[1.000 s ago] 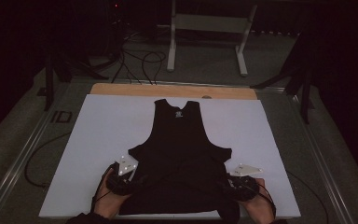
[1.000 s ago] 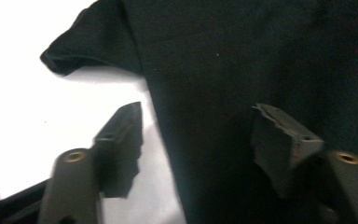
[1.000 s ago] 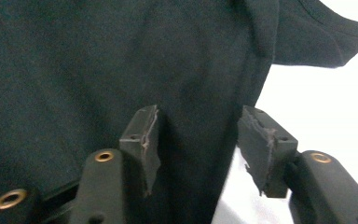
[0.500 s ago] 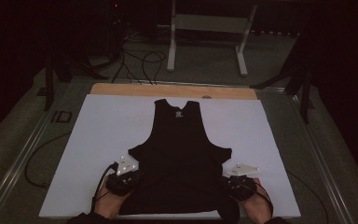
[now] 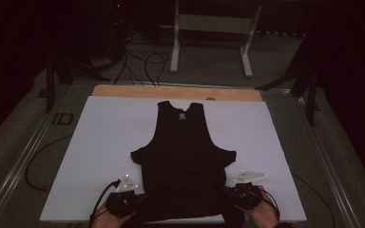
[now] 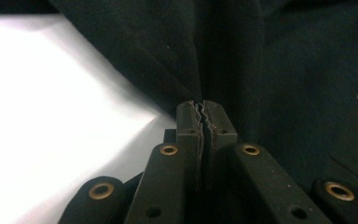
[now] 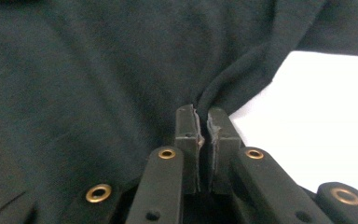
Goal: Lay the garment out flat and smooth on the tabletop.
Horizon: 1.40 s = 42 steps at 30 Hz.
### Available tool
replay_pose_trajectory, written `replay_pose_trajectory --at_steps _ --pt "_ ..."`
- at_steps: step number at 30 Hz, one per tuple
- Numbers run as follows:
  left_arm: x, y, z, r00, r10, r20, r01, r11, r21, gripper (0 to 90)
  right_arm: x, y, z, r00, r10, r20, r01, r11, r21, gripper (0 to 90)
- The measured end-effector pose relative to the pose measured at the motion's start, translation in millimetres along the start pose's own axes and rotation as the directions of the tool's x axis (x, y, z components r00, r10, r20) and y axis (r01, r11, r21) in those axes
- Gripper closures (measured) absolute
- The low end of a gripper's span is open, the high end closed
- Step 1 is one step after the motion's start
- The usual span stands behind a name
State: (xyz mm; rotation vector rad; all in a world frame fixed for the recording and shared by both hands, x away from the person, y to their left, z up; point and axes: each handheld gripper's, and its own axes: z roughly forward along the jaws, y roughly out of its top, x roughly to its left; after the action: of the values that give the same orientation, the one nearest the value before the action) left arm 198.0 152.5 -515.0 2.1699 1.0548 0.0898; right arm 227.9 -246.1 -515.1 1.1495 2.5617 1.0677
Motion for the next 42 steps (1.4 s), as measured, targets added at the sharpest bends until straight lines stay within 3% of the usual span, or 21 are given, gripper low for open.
replay_pose_trajectory --at_steps 3,7,9,14,16,18,20,23,28,31,35,38,42 --pt "-1.9 -6.0 -9.3 0.997 0.021 -0.075 -0.019 0.9996 0.021 86.9 6.4 -0.9 -0.4 0.9996 -0.017 -0.023 0.017 1.0 0.013 84.5" --pt "11.3 -8.4 -17.6 0.9911 -0.034 -0.129 0.037 0.9991 0.022 87.3 18.1 -0.9 1.3 0.9972 -0.051 -0.055 0.053 0.998 0.023 84.4" --pt "19.9 -8.2 -21.0 0.9842 -0.059 -0.167 0.063 0.9979 0.017 87.4 27.9 -1.2 2.9 0.9939 -0.079 -0.077 0.081 0.996 0.026 84.4" --pt "41.7 -8.6 -29.4 0.9556 -0.122 -0.268 0.124 0.9922 -0.009 87.4 50.7 -3.2 5.6 0.9804 -0.131 -0.148 0.137 0.99 0.035 84.3" --pt "45.5 -9.0 -30.8 0.95 -0.135 -0.281 0.137 0.9905 -0.015 87.4 59.2 -4.0 6.4 0.9707 -0.155 -0.183 0.166 0.985 0.042 84.1" --pt "45.8 -9.2 -30.9 0.9487 -0.14 -0.284 0.14 0.9899 -0.018 87.4 65.1 -5.1 6.3 0.9611 -0.186 -0.204 0.199 0.979 0.045 84.0" --pt "43.2 -9.0 -30.5 0.9507 -0.124 -0.284 0.126 0.992 -0.012 87.3 66.5 -6.0 4.1 0.957 -0.203 -0.208 0.219 0.974 0.057 84.2" --pt "38.8 -9.7 -29.0 0.9579 -0.119 -0.261 0.12 0.9927 -0.013 87.1 61.5 -9.7 -2.2 0.9598 -0.202 -0.195 0.22 0.973 0.072 84.6" --pt "31.8 -12.1 -28.2 0.9674 -0.108 -0.229 0.109 0.994 -0.008 86.9 45.2 -20.4 -17.7 0.9753 -0.152 -0.16 0.168 0.981 0.091 84.9" --pt "24.8 -14.4 -27.6 0.9761 -0.094 -0.196 0.095 0.9955 -0.002 86.5 35.1 -25.0 -25.8 0.9838 -0.136 -0.116 0.148 0.985 0.093 85.1" --pt "16.6 -18.9 -28.4 0.9829 -0.071 -0.17 0.072 0.9974 0.003 86.0 23.2 -30.6 -36.7 0.9923 -0.103 -0.068 0.11 0.989 0.1 85.5" --pt "13.7 -22.8 -30.9 0.9837 -0.074 -0.164 0.075 0.9972 0.001 86.1 16.5 -35.1 -43.3 0.9944 -0.097 -0.041 0.101 0.99 0.102 85.5" --pt "9.5 -27.0 -35.5 0.9772 -0.076 -0.199 0.078 0.997 0.003 86.9 16.4 -37.7 -46.6 0.9927 -0.102 -0.064 0.108 0.989 0.101 85.5"
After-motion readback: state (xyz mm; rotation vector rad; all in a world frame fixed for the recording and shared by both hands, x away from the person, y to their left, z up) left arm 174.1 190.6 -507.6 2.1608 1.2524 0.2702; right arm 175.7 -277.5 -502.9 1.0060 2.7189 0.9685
